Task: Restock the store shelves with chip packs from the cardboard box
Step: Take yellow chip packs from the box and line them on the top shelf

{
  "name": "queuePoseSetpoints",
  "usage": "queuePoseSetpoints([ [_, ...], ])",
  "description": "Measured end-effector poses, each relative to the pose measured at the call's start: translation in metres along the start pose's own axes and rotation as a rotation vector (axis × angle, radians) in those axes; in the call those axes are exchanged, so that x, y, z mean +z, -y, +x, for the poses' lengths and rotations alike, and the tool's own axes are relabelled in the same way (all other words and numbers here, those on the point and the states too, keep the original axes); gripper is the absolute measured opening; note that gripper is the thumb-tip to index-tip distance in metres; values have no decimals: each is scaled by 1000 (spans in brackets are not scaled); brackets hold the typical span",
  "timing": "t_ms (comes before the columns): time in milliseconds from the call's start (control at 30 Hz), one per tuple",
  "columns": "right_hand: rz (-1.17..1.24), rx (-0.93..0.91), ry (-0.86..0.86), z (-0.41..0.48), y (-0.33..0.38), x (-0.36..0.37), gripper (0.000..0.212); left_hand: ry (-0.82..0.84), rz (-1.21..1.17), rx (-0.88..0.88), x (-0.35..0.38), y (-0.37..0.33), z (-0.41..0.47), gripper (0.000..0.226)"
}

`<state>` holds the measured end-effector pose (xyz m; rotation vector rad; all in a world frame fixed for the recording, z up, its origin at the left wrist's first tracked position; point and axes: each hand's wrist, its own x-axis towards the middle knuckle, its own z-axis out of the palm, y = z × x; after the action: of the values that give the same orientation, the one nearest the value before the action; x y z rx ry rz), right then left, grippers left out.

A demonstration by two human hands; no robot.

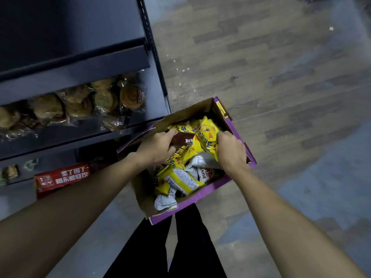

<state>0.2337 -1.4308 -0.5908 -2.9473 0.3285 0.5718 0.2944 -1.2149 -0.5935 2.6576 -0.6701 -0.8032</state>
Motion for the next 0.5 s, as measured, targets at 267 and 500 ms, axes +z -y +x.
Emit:
queuePoseSetpoints([
  [267,119,7,102,-12,-26,-2,10,255,-251,-185,4,-24,13,20],
  [500,79,78,83,-3,-33,10,46,81,-288,-341,36,-15,25,27],
])
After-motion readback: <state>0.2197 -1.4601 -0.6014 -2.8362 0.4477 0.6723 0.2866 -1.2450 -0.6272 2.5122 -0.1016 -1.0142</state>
